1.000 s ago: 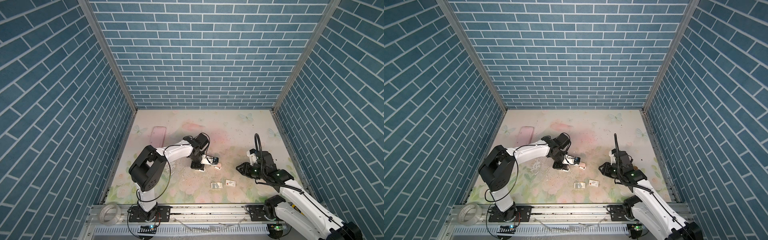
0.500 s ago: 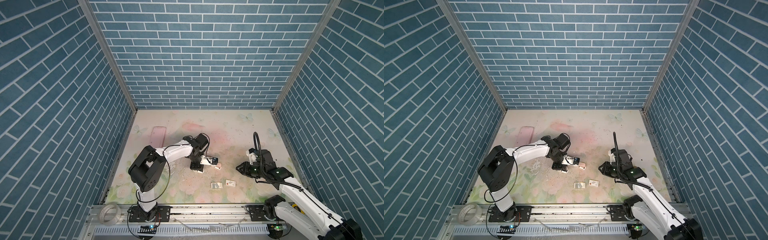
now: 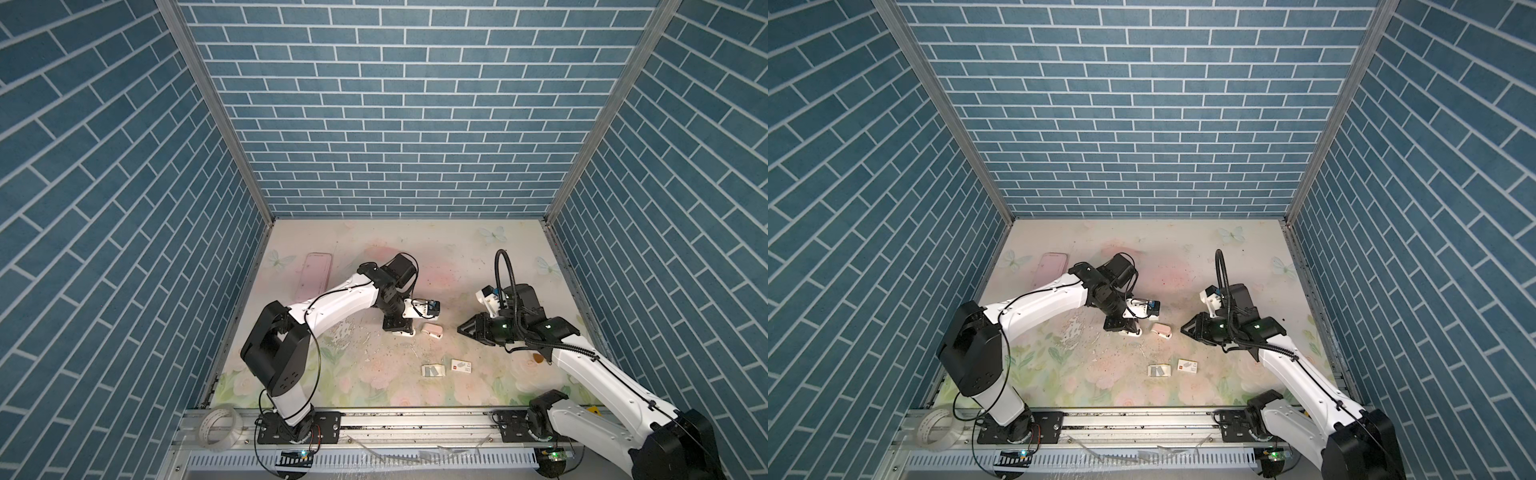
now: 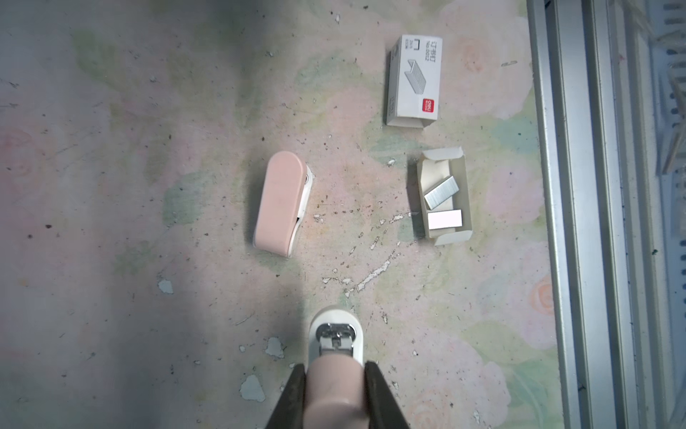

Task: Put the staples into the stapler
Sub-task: 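Reach the right gripper to the stapler top held by the left gripper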

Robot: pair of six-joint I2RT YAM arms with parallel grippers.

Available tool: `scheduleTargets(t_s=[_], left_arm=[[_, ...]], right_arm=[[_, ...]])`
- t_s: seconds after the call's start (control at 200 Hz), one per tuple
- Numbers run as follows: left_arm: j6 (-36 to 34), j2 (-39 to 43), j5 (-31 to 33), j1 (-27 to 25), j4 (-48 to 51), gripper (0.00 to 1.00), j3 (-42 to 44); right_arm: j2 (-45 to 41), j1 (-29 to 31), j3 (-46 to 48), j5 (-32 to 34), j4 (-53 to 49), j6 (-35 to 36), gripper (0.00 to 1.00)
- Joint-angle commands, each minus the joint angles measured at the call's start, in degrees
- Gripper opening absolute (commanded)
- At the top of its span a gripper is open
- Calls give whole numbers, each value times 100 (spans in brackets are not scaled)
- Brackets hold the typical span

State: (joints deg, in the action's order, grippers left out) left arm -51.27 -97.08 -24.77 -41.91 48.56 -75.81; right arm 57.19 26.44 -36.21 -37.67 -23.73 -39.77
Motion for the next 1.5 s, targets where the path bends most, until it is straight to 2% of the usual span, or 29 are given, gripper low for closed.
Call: scheduleTargets(t_s=[0.0,0.24,0.45,0.76,0.885,0.96,1.215,1.495], left_arm=[[129,146,-190,-2,286,3,-227],[331,250,-340,-104,419,2,-550],[433,339,-434,-255,549,2,-781],[457,401,-494,-300,624,1,-960],[433,395,-477,-326,629,1,-1031],[433,387,-470,-335,629,1,-1083],[384,391,-490,-344,708,0,-1163],[604,392,-636,-348,699,0,-1438]], right_arm=[[55,145,-229,-463,326,-300,35],[511,544,-168,-373,1269,-795,35],[1063,825,-297,-297,1843,-951,34],[1293,950,-414,-363,2218,-1117,33],[1391,1026,-435,-429,2267,-1174,30],[1409,1063,-429,-451,2243,-1174,25],[1321,1109,-343,-394,2263,-1215,24],[1475,1153,-257,-420,2509,-1293,17]])
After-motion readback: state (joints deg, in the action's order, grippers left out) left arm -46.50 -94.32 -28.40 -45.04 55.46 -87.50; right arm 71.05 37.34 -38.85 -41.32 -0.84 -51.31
